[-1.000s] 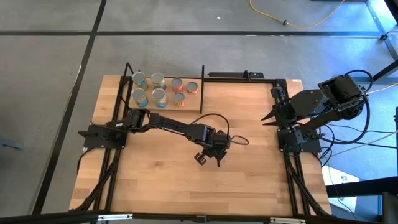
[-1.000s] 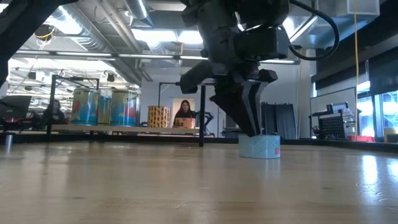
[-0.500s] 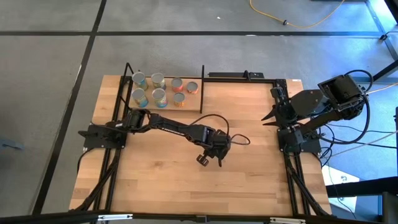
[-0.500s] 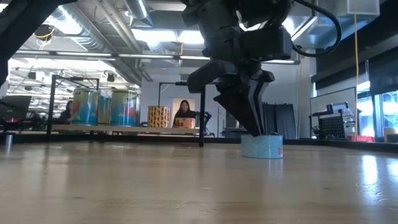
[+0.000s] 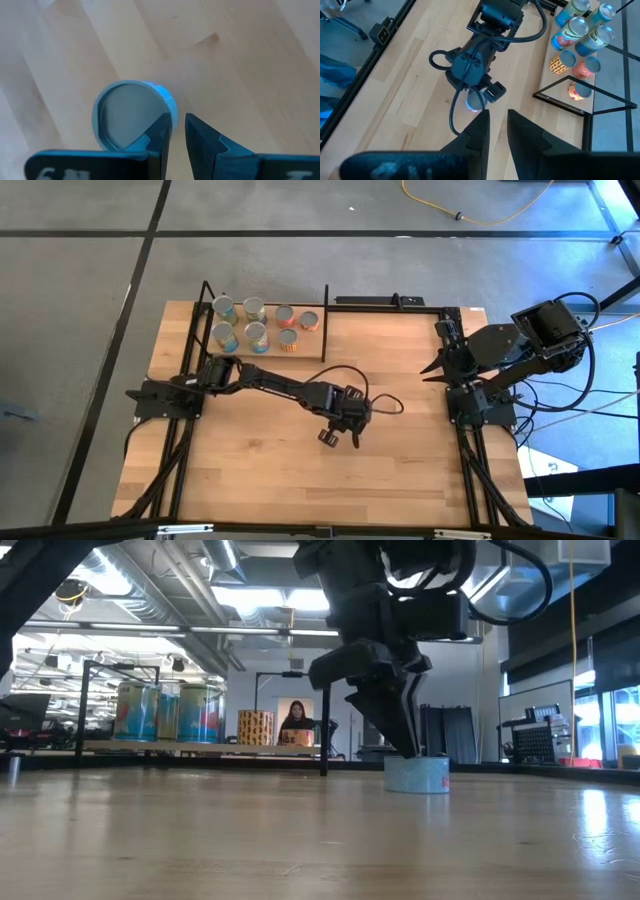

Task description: Pick and place cans onto a shelf

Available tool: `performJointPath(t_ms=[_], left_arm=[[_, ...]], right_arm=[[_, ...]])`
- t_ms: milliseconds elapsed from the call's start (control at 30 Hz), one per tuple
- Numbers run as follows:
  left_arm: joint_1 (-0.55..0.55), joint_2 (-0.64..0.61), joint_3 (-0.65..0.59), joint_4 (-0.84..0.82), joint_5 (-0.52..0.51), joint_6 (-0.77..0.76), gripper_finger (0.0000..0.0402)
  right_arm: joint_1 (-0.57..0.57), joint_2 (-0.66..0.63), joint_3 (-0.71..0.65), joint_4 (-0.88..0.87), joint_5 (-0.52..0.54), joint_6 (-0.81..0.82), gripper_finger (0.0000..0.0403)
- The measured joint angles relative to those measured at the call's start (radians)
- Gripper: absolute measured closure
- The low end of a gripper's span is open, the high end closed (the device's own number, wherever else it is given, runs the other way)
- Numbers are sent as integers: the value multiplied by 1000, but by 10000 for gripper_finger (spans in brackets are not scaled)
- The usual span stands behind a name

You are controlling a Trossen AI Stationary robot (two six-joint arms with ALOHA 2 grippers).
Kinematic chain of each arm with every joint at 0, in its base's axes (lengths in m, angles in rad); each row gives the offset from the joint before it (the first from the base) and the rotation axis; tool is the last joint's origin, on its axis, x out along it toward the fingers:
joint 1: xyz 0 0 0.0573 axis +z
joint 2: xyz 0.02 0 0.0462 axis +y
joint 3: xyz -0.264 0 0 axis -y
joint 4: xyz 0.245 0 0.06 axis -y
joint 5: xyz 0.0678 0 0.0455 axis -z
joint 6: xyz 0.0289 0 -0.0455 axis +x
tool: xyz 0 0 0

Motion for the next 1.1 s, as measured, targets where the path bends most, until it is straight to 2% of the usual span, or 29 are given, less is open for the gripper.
performJointPath(t_ms=[600, 833, 1100], left_arm=[[6, 0, 3, 5, -13, -1, 349], [22, 6, 5, 5, 35, -6, 349], [40, 6, 5, 10, 40, -7, 349]], right_arm=[[0, 0, 0, 0, 0, -3, 334], [0, 0, 0, 0, -1, -3, 334], [0, 0, 0, 0, -1, -4, 334]])
